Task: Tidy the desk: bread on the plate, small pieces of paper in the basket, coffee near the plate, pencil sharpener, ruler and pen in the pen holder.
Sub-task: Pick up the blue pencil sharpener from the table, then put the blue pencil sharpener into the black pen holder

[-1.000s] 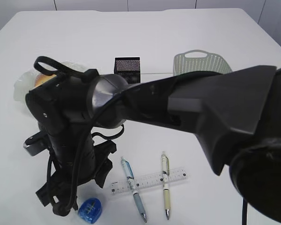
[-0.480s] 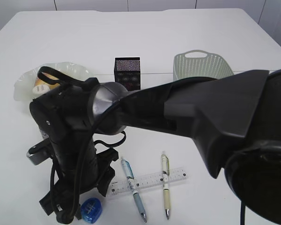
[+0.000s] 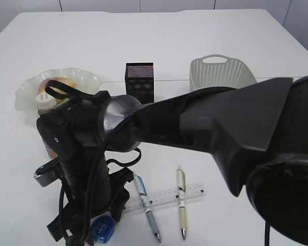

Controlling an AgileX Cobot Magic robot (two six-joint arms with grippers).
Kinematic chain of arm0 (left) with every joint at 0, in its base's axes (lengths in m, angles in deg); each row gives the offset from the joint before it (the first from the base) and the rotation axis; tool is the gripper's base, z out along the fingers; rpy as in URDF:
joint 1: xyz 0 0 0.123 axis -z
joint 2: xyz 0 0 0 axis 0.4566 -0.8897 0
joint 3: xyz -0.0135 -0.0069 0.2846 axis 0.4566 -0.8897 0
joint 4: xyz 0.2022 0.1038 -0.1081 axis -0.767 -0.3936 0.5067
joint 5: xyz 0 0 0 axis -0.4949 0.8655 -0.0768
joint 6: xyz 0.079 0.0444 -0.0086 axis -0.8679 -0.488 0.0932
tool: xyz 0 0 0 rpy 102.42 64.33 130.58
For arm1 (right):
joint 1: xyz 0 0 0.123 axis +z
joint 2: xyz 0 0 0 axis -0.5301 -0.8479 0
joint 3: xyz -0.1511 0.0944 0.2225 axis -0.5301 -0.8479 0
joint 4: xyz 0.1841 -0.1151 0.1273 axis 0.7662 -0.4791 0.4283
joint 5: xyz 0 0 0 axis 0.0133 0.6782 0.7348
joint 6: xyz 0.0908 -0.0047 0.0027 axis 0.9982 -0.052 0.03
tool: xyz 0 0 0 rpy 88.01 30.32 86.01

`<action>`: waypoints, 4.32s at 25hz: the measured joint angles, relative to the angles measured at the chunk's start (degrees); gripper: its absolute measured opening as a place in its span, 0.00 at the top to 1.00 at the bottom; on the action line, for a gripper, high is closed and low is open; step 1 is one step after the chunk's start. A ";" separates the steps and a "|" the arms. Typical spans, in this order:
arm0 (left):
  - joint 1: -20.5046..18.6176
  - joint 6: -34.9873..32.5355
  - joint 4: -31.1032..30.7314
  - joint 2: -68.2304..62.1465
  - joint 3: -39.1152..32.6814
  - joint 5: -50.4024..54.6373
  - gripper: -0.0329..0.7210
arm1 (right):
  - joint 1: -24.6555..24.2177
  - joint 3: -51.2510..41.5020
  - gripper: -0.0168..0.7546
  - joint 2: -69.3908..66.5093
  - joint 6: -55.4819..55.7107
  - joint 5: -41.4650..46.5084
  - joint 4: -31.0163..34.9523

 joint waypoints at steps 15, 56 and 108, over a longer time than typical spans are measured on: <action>0.00 0.00 0.00 0.00 0.00 0.00 0.36 | 0.00 -0.07 0.49 0.51 -0.85 0.00 1.02; 0.00 0.00 -1.40 0.00 0.00 -0.40 0.36 | -30.65 13.04 0.50 10.18 -4.80 -13.15 5.79; 0.00 -0.04 -1.75 0.00 0.00 -1.90 0.36 | -31.10 13.04 0.50 2.33 -12.87 -40.35 13.47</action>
